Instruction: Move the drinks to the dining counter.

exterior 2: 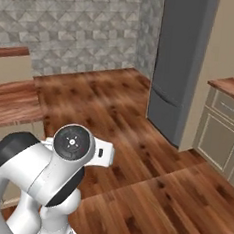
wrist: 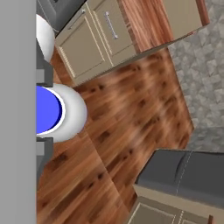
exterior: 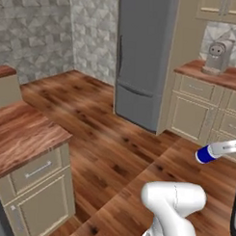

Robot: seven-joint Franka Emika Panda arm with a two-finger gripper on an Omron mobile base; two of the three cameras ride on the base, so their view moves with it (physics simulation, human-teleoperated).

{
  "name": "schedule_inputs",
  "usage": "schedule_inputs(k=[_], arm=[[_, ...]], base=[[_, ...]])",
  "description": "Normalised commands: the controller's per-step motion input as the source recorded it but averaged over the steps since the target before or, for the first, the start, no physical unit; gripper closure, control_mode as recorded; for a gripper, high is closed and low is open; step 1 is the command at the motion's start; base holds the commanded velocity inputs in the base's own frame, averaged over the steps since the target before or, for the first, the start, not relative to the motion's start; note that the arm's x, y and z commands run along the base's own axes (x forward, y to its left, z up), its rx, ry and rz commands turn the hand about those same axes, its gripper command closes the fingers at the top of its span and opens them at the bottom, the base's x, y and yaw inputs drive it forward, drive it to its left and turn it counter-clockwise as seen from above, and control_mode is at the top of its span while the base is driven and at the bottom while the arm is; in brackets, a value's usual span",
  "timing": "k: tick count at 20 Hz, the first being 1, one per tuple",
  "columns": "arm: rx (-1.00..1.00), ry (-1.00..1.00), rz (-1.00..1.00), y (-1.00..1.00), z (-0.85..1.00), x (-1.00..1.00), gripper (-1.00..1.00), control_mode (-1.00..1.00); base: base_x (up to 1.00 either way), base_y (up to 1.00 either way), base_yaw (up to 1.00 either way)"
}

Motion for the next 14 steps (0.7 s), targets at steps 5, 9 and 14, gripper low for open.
schedule_inputs(k=[5,9,14], arm=[[0.0,0.0,0.0,0.0,0.0,0.0,1.0,1.0],[0.0,0.0,0.0,0.0,0.0,0.0,1.0,1.0],[0.0,0.0,0.0,0.0,0.0,0.0,1.0,1.0]], base=[[0.01,-0.01,0.26],[0.07,-0.14,0.24],[0.05,-0.35,0.23]])
